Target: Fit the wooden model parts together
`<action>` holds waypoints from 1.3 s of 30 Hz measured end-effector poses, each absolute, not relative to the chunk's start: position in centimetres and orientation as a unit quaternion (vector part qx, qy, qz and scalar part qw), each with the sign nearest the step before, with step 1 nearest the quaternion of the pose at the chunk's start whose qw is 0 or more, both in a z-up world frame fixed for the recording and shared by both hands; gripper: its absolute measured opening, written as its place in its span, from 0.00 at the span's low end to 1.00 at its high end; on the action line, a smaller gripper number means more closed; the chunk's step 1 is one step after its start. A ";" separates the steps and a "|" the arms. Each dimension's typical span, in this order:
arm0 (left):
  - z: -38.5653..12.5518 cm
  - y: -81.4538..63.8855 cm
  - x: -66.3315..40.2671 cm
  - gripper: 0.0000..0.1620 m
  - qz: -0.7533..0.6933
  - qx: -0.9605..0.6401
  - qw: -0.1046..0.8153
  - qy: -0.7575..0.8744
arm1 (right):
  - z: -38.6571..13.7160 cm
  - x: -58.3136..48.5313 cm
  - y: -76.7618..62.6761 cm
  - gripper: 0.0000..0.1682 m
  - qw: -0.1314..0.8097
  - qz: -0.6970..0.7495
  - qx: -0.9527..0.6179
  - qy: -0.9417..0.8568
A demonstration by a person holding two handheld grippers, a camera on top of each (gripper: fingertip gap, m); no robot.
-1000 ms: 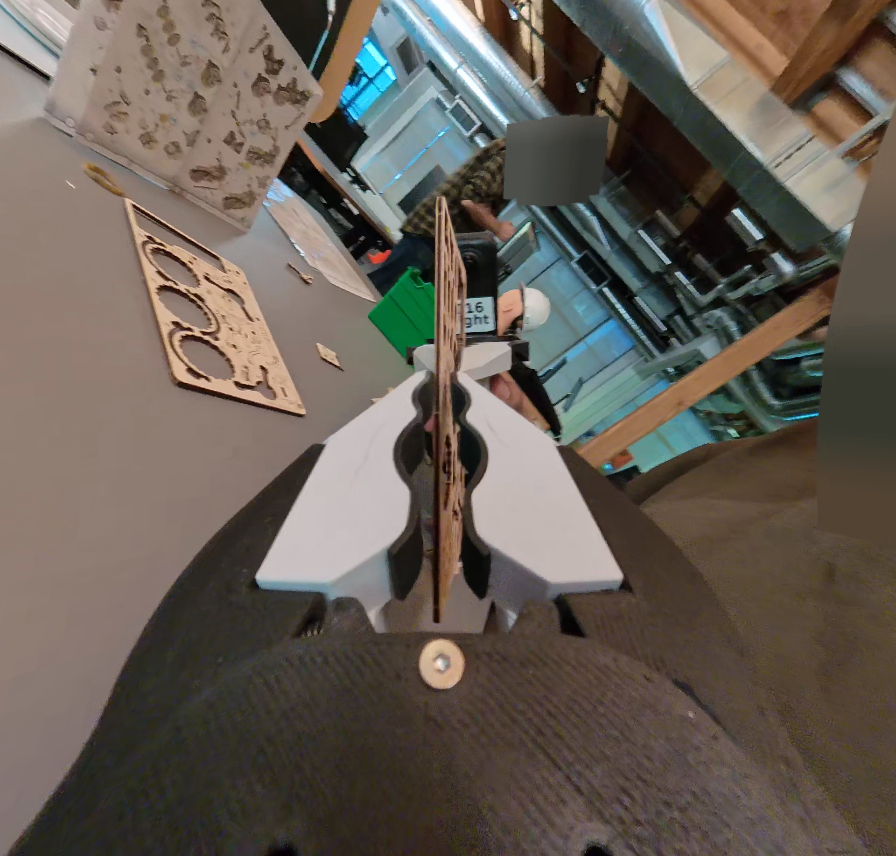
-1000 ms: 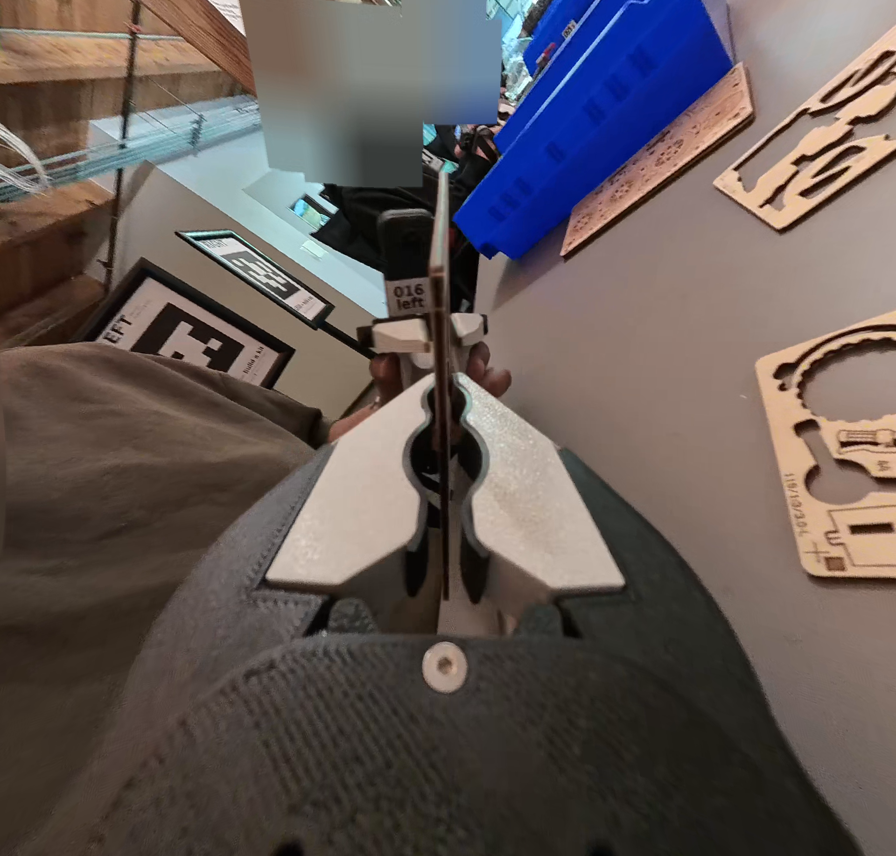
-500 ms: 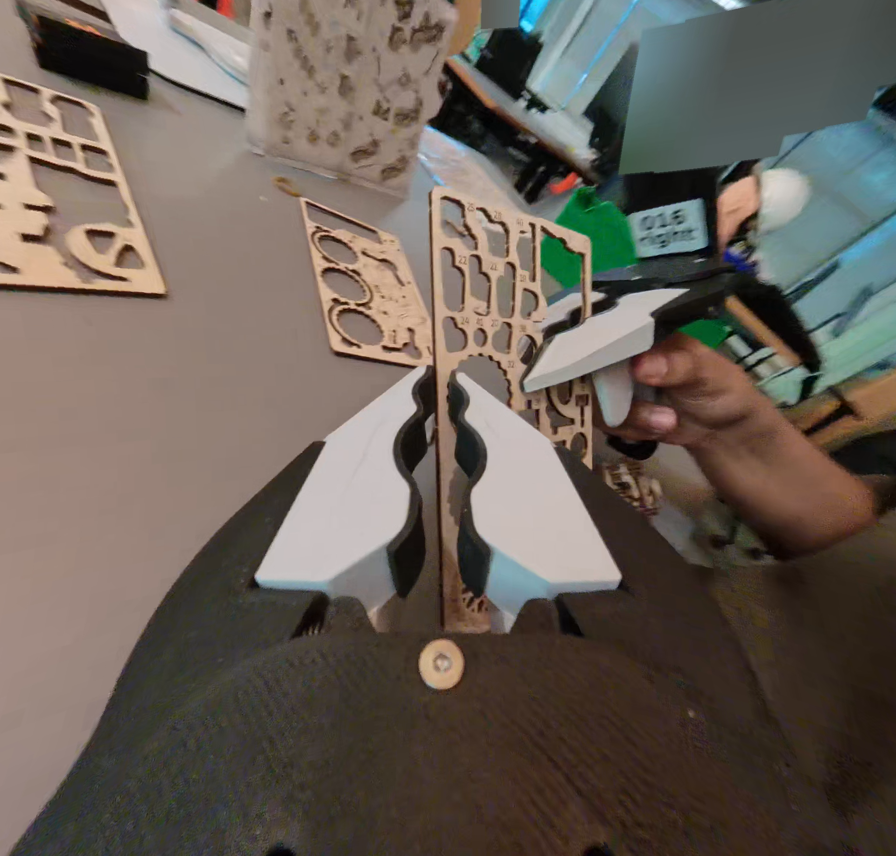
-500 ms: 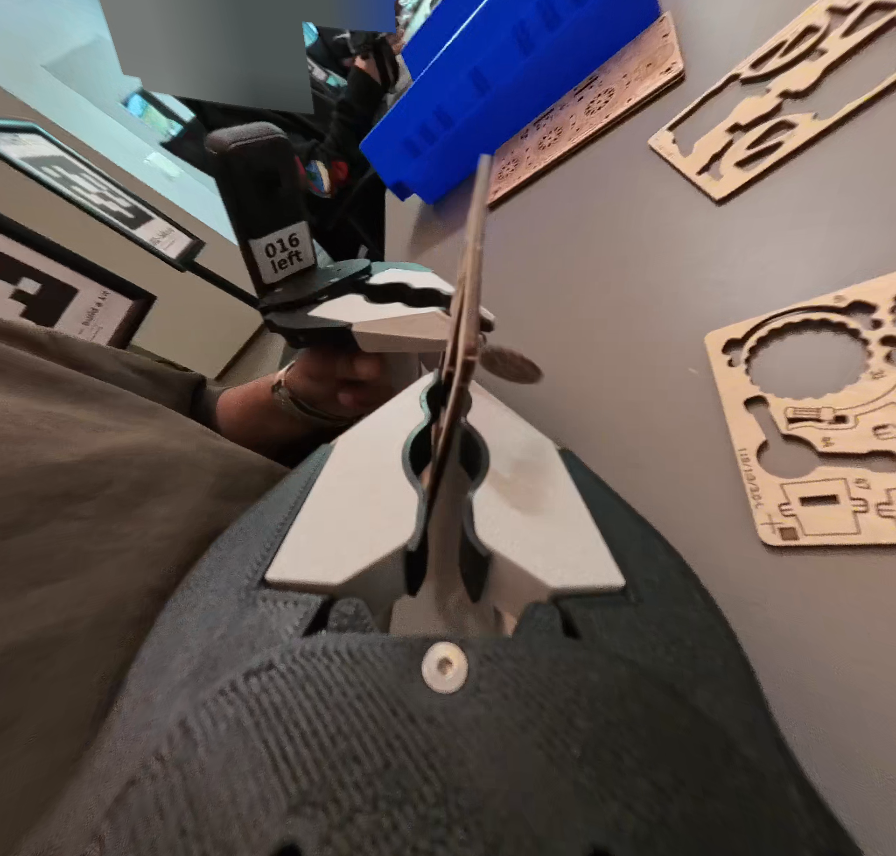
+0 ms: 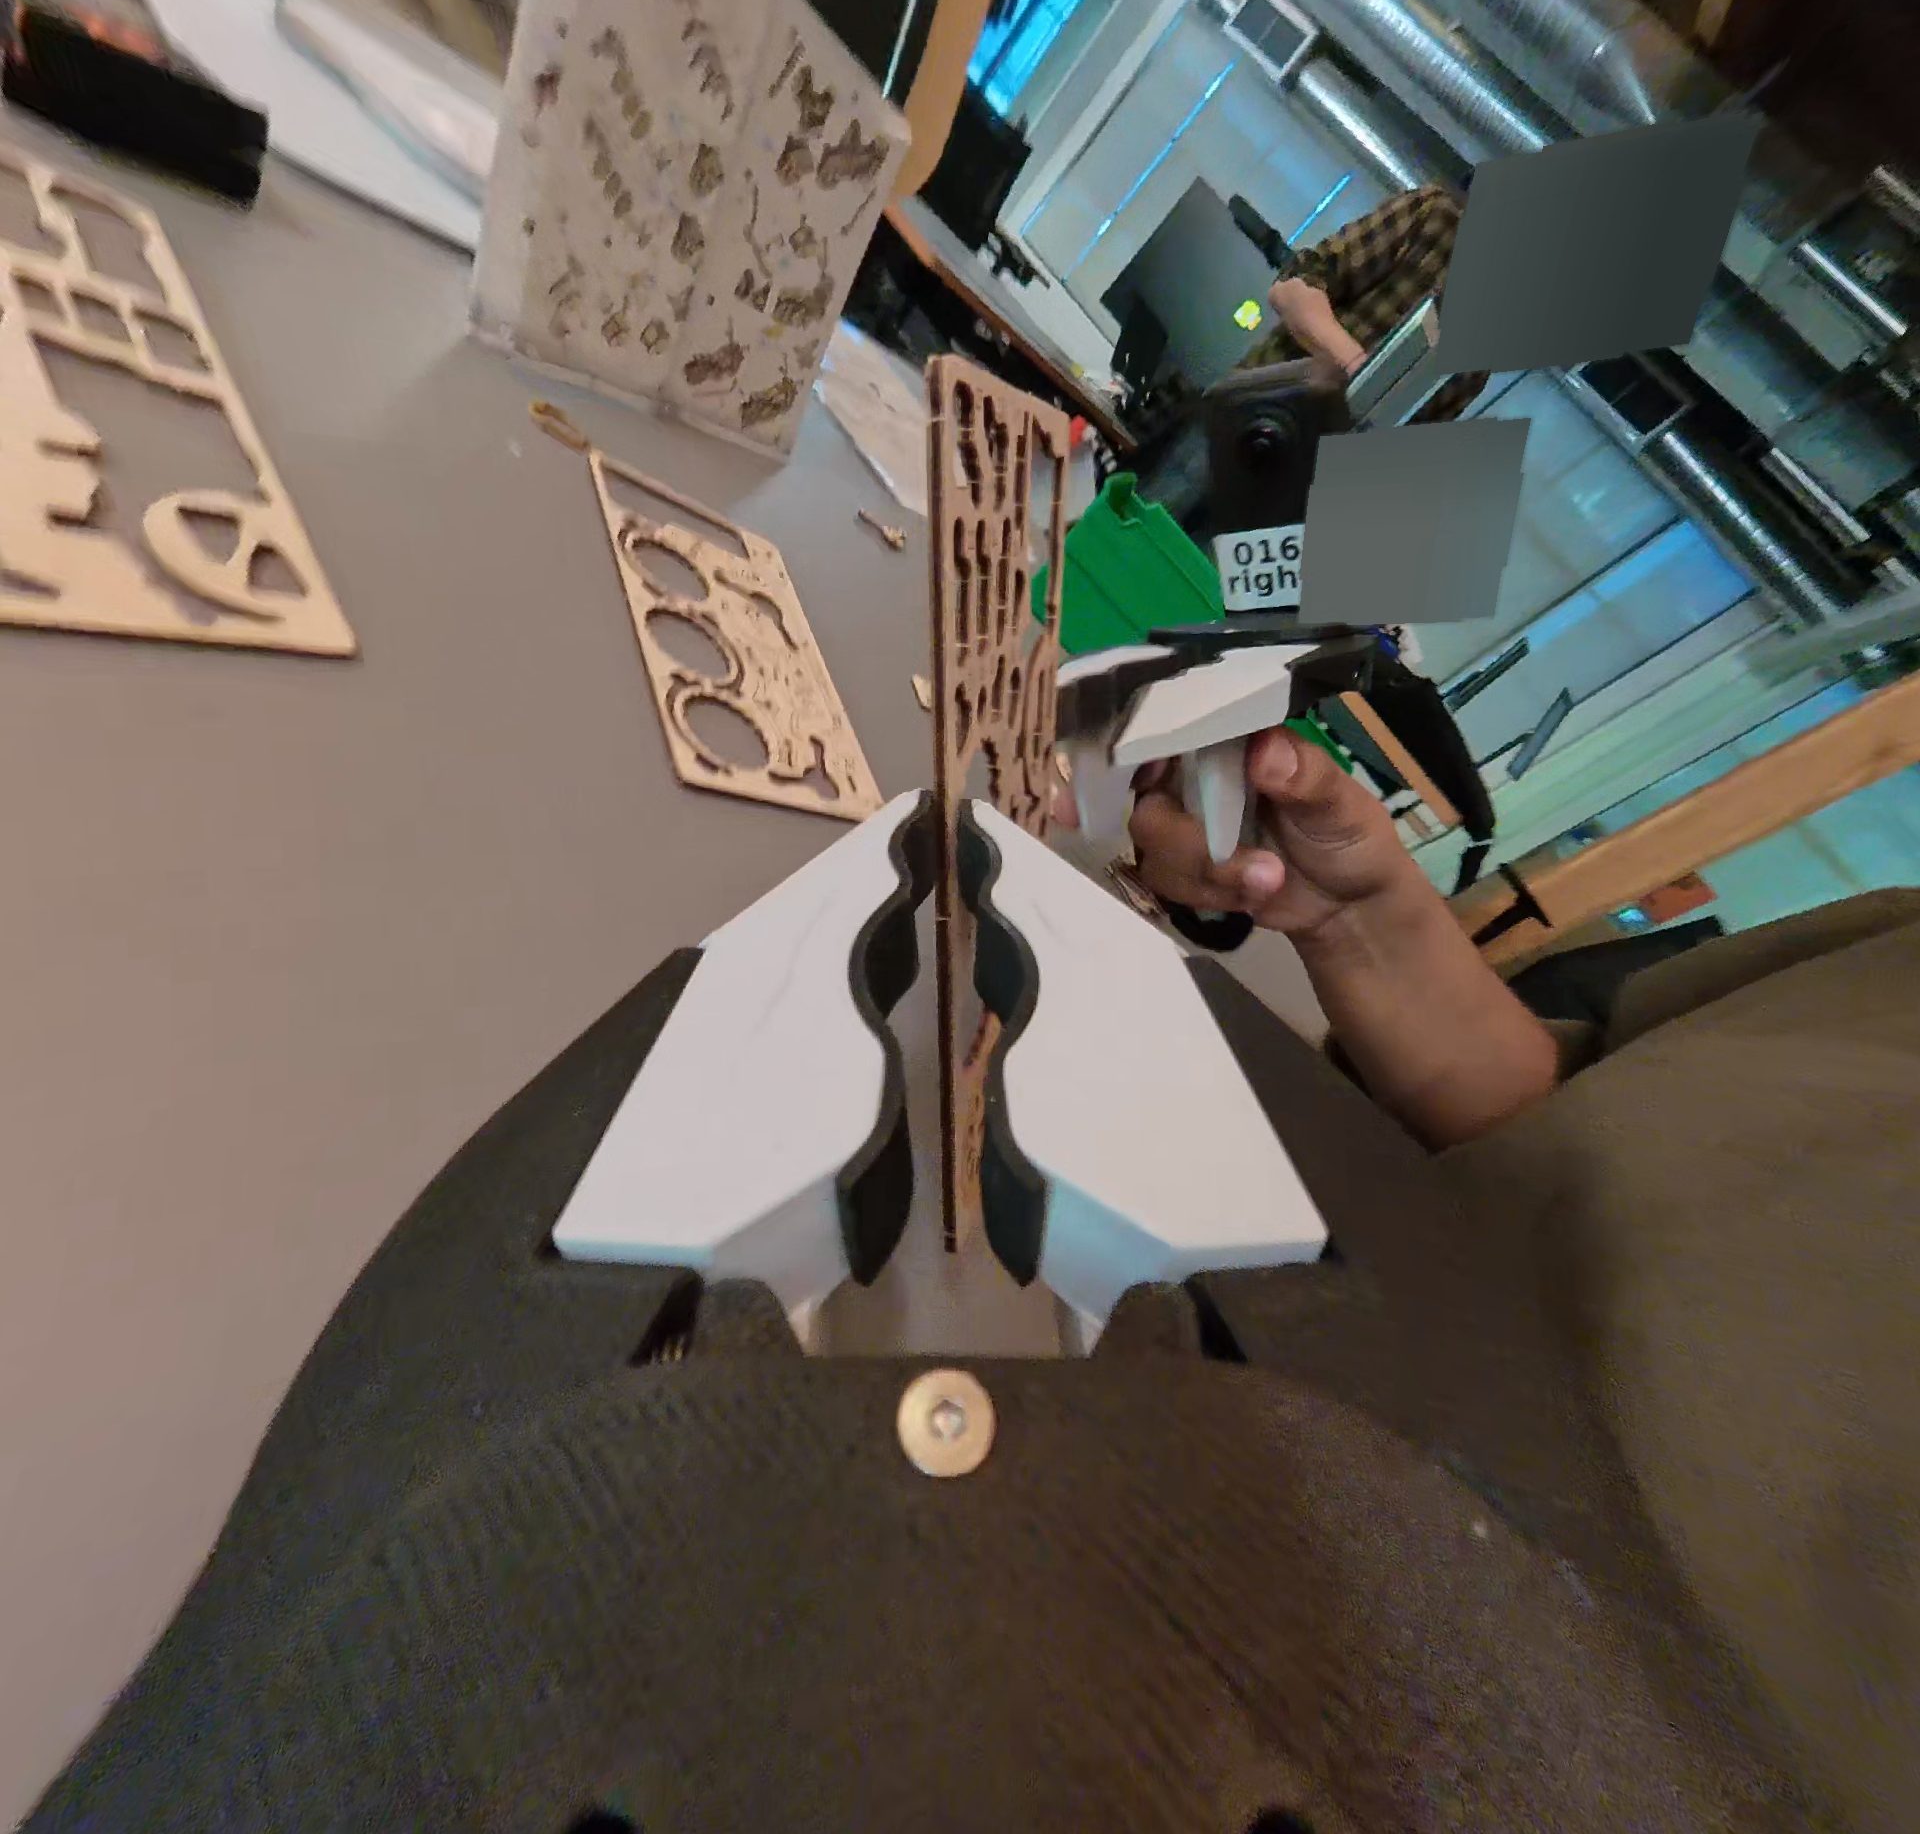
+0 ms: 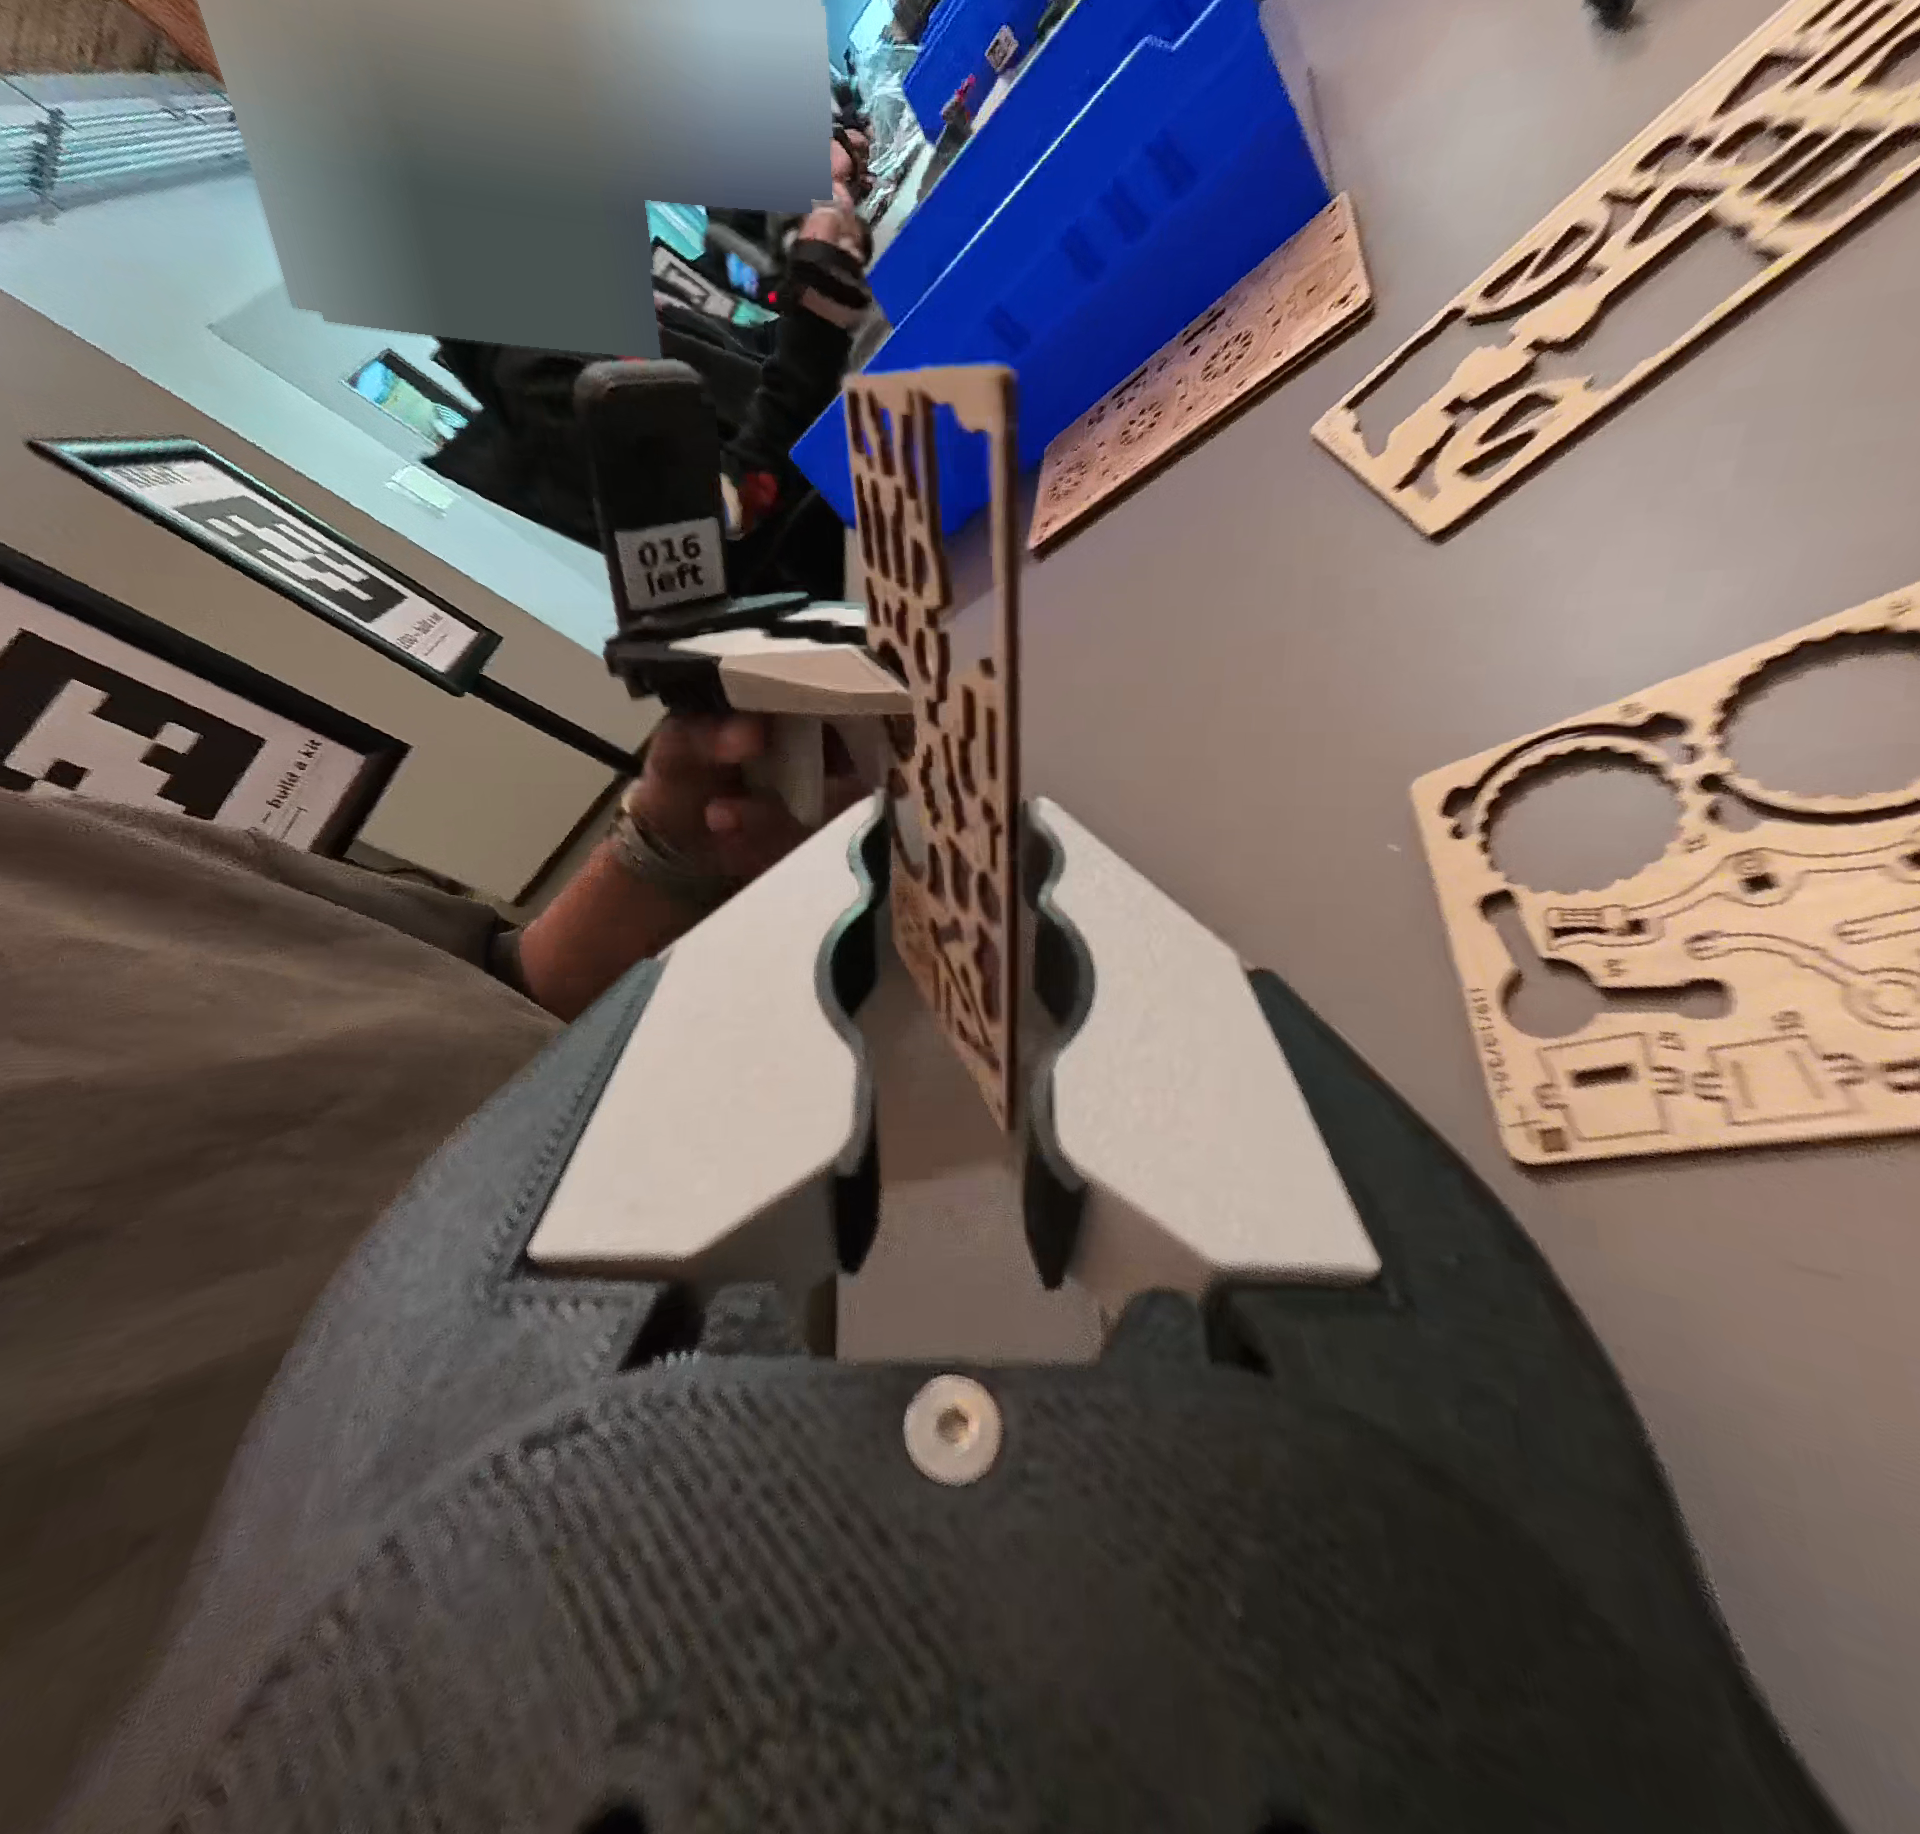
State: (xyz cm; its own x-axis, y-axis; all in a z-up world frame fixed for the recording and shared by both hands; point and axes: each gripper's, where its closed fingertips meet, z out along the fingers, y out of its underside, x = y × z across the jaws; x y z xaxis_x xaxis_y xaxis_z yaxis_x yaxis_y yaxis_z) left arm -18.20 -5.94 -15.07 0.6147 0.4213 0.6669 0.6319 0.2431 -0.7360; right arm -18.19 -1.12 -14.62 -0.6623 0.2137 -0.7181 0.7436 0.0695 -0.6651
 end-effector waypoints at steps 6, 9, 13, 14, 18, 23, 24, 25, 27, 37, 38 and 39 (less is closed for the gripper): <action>-18.5 -10.5 -18.2 0.03 -0.128 -0.639 0.572 -0.499 | -15.1 -19.4 1.6 0.16 0.141 -0.570 0.347 0.731; -20.3 -11.8 -18.6 0.13 -0.056 -0.689 0.513 -0.509 | -15.2 -19.3 2.6 0.16 0.107 -0.565 0.346 0.742; -21.9 -12.4 -18.9 0.31 0.015 -0.739 0.447 -0.503 | -14.6 -19.1 5.2 0.16 0.056 -0.571 0.353 0.739; -22.1 -12.6 -19.0 0.35 0.024 -0.743 0.438 -0.507 | -14.2 -19.1 6.1 0.16 0.044 -0.575 0.356 0.735; -21.8 -14.0 -19.8 0.44 0.074 -0.742 0.413 -0.522 | -12.6 -17.2 9.5 0.19 0.006 -0.589 0.346 0.731; -17.7 -10.9 -19.3 0.42 0.087 -0.720 0.501 -0.473 | -16.0 -10.7 12.0 0.23 -0.077 -0.492 0.265 0.826; -17.3 -9.5 -18.8 0.42 0.076 -0.723 0.513 -0.456 | -17.1 -9.3 12.5 0.23 -0.096 -0.465 0.240 0.847; -17.2 -7.9 -18.0 0.42 0.063 -0.731 0.521 -0.437 | -18.0 -8.0 12.8 0.24 -0.107 -0.443 0.217 0.863; -17.3 -4.4 -16.0 0.42 0.025 -0.750 0.530 -0.394 | -19.3 -6.0 13.5 0.28 -0.120 -0.412 0.185 0.884; -21.4 6.7 -6.6 0.46 -0.070 -0.848 0.473 -0.227 | -23.5 -4.4 13.1 0.37 -0.145 -0.358 0.097 0.917; -21.7 7.1 -6.3 0.46 -0.075 -0.850 0.470 -0.226 | -23.5 -4.6 13.0 0.30 -0.154 -0.363 0.093 0.914; -22.1 7.4 -6.1 0.46 -0.078 -0.854 0.463 -0.224 | -23.5 -4.7 12.9 0.30 -0.157 -0.366 0.091 0.913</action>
State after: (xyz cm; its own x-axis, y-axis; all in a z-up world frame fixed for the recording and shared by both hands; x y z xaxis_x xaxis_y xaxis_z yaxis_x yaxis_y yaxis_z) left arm -6.10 7.36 -22.09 0.8878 0.3102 0.3401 0.4542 -0.4702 -0.7567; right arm -4.71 12.88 -23.51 -0.9344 0.2805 0.2194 0.0510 0.7151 -0.6972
